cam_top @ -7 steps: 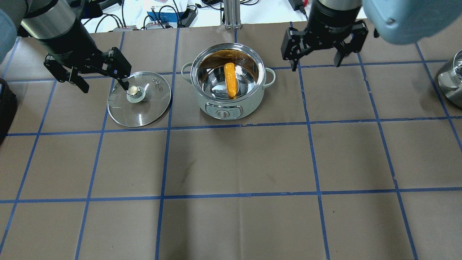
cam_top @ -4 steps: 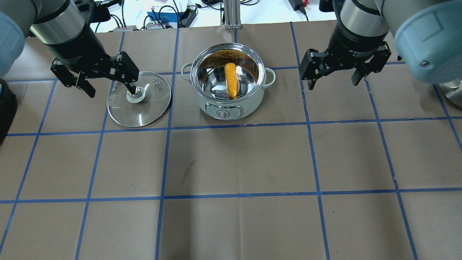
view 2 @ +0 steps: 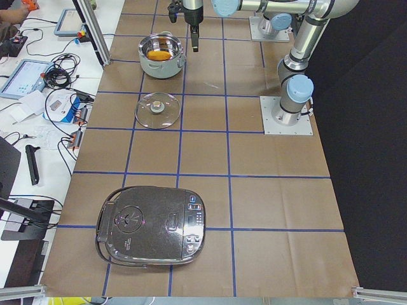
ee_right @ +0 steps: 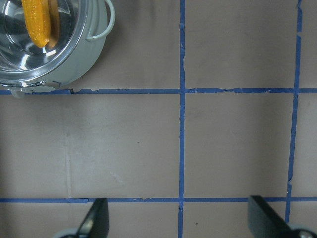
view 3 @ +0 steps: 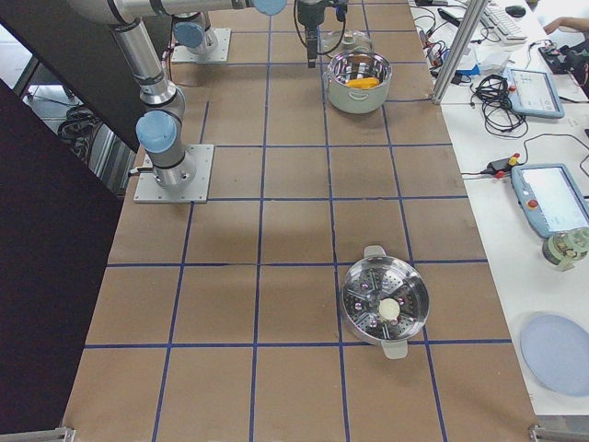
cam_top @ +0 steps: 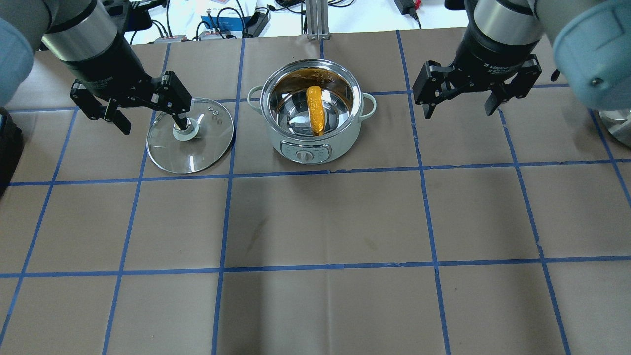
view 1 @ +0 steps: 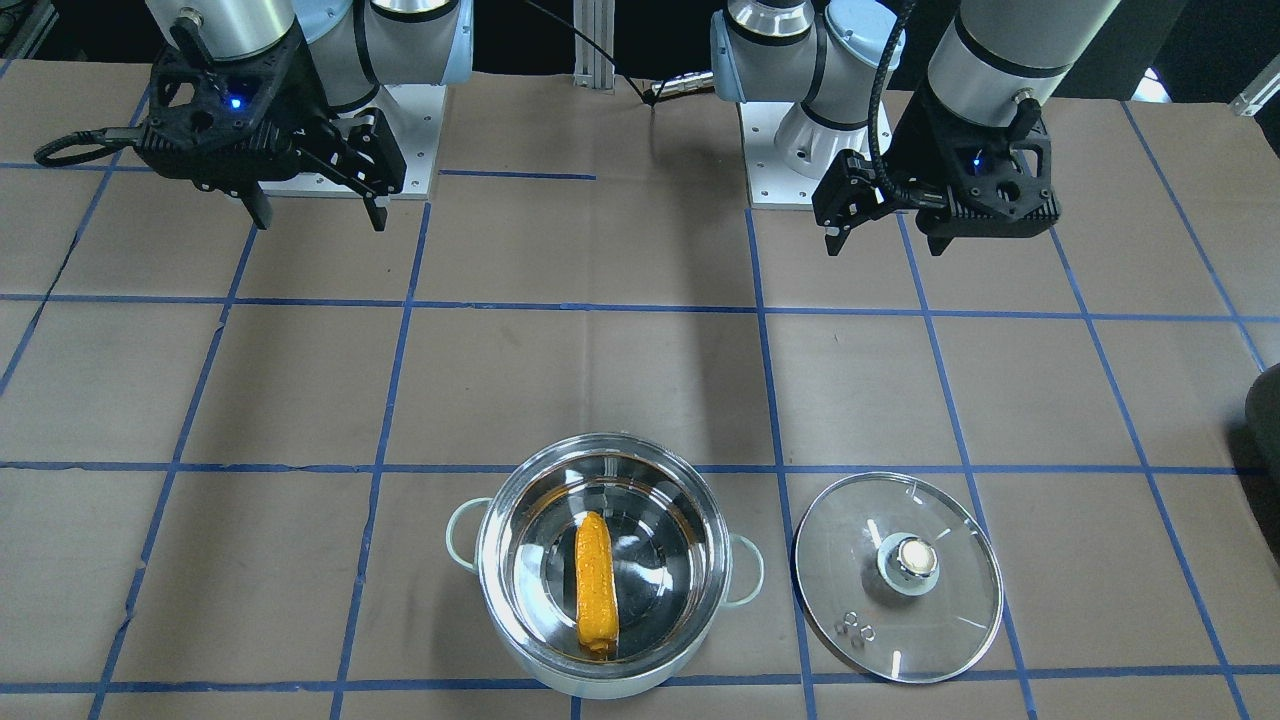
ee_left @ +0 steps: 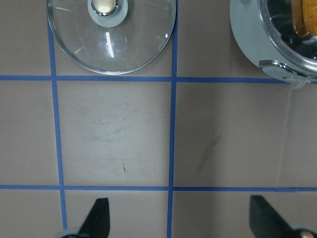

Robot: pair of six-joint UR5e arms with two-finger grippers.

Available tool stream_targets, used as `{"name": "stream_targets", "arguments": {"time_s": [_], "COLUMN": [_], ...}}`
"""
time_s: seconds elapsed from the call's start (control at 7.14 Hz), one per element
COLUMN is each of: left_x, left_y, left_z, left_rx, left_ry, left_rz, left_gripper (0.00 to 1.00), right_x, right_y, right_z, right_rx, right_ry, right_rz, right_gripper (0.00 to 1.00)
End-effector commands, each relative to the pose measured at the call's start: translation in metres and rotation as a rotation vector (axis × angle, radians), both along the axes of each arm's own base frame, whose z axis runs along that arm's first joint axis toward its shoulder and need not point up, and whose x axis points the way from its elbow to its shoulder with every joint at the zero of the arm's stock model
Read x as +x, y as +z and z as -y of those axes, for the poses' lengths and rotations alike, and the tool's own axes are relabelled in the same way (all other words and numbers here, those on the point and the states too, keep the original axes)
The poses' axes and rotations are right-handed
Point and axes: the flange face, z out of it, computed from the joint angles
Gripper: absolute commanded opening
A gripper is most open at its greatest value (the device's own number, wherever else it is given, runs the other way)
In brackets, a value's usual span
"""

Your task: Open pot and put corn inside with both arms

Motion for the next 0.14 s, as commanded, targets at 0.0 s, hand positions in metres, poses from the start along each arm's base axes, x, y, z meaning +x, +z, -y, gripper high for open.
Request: {"name": "stream_targets", "arguments": {"time_s": [0.0], "left_x": [-0.0015], "left_y": [0.0001], "left_z": [-0.0014], "left_rx": [-0.001], "left_ry": [-0.005], "left_rz": [0.001], "left_gripper": [1.0], "right_x": [0.0007], "right_y": [0.0014], "right_z": [0.0007], "right_rx": [-0.002], "right_ry": [-0.002], "right_rz": [0.013], "right_gripper": [1.0]}}
